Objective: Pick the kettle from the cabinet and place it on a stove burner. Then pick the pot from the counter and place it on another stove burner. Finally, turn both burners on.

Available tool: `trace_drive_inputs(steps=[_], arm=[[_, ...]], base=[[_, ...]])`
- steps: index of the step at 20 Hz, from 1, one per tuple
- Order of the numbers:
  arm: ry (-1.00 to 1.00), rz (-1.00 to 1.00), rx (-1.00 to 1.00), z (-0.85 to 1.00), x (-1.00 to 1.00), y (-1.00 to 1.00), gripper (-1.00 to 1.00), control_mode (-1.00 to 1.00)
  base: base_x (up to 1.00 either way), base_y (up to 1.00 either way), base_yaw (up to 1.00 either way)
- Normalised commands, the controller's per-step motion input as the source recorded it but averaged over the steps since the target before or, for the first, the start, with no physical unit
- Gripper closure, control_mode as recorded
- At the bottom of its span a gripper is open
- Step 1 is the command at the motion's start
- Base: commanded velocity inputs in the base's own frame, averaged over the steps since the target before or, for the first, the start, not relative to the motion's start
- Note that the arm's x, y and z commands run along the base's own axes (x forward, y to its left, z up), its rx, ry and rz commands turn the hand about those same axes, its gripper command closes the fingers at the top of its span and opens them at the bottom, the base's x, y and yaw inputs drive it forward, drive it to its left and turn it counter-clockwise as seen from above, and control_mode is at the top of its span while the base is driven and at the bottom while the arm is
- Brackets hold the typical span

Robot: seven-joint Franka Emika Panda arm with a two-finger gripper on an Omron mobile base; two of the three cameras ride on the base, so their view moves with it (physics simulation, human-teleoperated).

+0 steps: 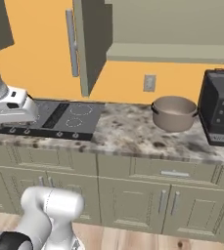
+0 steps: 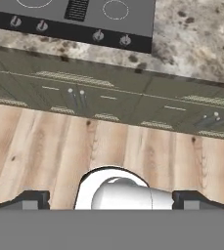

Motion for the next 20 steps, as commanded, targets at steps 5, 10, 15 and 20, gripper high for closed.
trace_drive_inputs(steps=[5, 10, 15, 20], arm=[[0.00, 0.00, 0.00, 0.00, 0.00, 0.00, -1.00, 1.00], [0.00, 0.00, 0.00, 0.00, 0.00, 0.00, -1.00, 1.00], [0.00, 0.00, 0.00, 0.00, 0.00, 0.00, -1.00, 1.00], [0.00, 0.00, 0.00, 0.00, 0.00, 0.00, -1.00, 1.00]], base=[[-0.25, -1.00, -0.09], [0.00, -1.00, -0.07], [0.51, -1.00, -0.01], [0.99, -0.79, 0.00]])
